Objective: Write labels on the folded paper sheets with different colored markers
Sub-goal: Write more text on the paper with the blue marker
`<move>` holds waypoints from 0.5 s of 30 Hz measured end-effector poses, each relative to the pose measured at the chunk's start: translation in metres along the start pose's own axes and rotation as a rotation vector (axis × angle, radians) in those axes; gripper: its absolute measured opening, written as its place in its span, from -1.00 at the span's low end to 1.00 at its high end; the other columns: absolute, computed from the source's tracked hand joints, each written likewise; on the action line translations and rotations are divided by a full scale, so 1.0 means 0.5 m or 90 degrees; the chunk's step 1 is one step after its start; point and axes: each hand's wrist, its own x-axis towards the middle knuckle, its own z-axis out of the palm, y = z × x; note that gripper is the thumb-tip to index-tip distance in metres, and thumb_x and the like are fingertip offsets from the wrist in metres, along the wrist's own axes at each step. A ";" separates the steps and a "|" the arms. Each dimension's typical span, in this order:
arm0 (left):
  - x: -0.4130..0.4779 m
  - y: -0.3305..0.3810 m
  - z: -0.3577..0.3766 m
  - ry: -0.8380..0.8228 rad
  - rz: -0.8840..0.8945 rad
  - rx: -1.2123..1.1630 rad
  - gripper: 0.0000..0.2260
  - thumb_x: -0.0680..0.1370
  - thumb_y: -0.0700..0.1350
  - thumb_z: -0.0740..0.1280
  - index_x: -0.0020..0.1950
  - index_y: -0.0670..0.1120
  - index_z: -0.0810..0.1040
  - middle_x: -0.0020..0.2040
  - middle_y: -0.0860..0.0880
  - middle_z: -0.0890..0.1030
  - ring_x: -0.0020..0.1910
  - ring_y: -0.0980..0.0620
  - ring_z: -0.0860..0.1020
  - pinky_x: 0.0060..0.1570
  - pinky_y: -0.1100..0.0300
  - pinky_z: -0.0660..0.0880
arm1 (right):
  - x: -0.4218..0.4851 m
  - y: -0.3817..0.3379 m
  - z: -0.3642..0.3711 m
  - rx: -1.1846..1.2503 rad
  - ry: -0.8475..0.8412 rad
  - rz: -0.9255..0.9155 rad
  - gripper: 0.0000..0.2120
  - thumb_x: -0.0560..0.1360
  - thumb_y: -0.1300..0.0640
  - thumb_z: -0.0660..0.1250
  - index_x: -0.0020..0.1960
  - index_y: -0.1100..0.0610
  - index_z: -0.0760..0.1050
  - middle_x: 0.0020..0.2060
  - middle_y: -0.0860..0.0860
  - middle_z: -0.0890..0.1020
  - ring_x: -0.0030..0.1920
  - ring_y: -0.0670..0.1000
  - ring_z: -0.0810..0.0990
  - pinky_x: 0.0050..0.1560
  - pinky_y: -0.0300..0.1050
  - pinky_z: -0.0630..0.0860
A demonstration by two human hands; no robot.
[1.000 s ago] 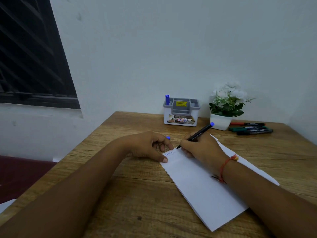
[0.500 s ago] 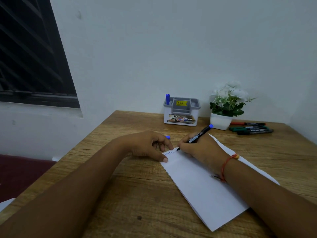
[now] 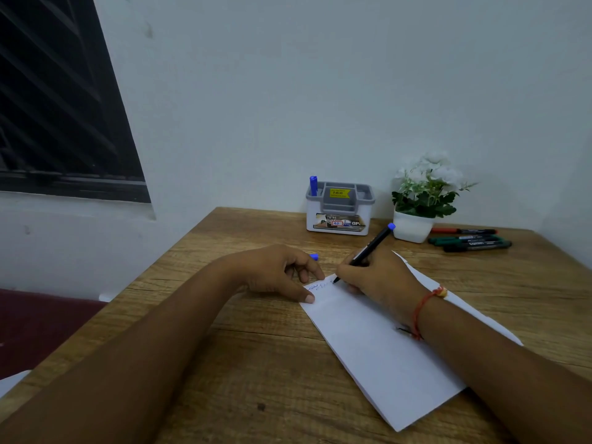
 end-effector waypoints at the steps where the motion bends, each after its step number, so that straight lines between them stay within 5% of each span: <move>1: 0.000 -0.001 0.000 0.000 0.000 0.001 -0.60 0.42 0.01 0.52 0.24 0.13 0.57 -0.06 0.14 0.53 -0.19 0.20 0.42 -0.13 0.29 0.38 | 0.000 -0.001 0.001 -0.003 0.002 -0.002 -0.85 0.37 0.03 0.41 -0.20 0.11 0.56 -0.49 -0.04 0.61 -0.41 -0.10 0.55 -0.27 -0.13 0.49; 15: 0.005 -0.006 0.002 0.005 0.013 -0.017 -0.62 0.42 -0.01 0.52 0.22 0.11 0.58 -0.04 0.13 0.53 -0.29 0.33 0.42 -0.24 0.45 0.35 | -0.003 -0.005 0.000 -0.030 0.024 0.025 -0.82 0.40 0.07 0.38 -0.21 0.18 0.66 -0.42 0.03 0.70 -0.30 0.02 0.68 -0.05 0.05 0.66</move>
